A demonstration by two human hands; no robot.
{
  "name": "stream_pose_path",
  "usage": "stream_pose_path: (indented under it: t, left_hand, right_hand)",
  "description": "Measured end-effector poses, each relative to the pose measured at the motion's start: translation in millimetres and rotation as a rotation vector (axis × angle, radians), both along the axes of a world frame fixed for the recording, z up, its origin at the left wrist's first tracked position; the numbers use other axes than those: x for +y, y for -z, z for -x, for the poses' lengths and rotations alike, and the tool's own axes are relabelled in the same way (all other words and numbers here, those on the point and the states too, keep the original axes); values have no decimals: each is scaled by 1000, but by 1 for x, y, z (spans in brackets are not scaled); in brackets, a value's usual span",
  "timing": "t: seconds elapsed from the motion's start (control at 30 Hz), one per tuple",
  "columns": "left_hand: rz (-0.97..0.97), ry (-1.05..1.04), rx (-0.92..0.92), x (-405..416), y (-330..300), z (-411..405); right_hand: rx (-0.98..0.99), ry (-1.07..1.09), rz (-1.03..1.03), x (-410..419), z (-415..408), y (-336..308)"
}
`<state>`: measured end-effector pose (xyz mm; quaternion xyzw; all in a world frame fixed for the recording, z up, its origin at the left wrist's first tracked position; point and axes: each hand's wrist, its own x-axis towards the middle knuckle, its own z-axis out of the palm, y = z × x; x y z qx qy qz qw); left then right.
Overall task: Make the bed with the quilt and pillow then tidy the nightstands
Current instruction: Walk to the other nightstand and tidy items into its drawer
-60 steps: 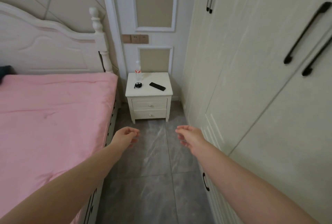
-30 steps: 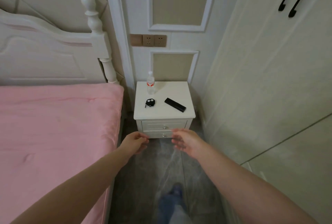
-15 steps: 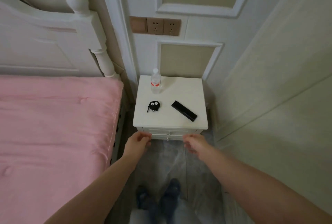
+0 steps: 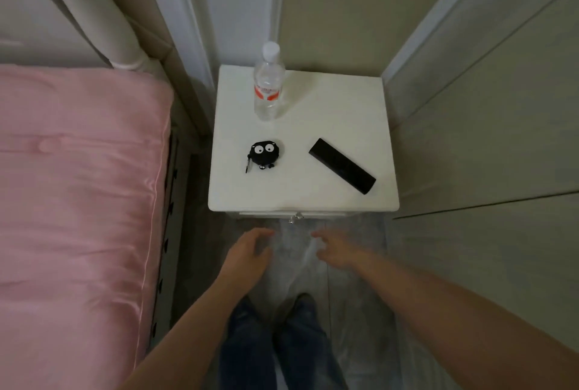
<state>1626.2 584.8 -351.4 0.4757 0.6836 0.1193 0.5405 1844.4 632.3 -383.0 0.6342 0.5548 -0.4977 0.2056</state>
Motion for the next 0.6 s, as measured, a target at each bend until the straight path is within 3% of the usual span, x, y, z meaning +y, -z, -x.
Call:
stream_pose_path:
  t: [0.1,0.23,0.6]
  left_hand:
    - [54,4,-22,16,49,1]
    - [8,-37,-55,22,71,-4]
    - [-173,-12,-5,9,122,-1]
  right_hand:
    - [-61,-179,-39,18,1,55]
    - [-71,-215,-121,31,10,104]
    - [-68,-47,-161,39,27,171]
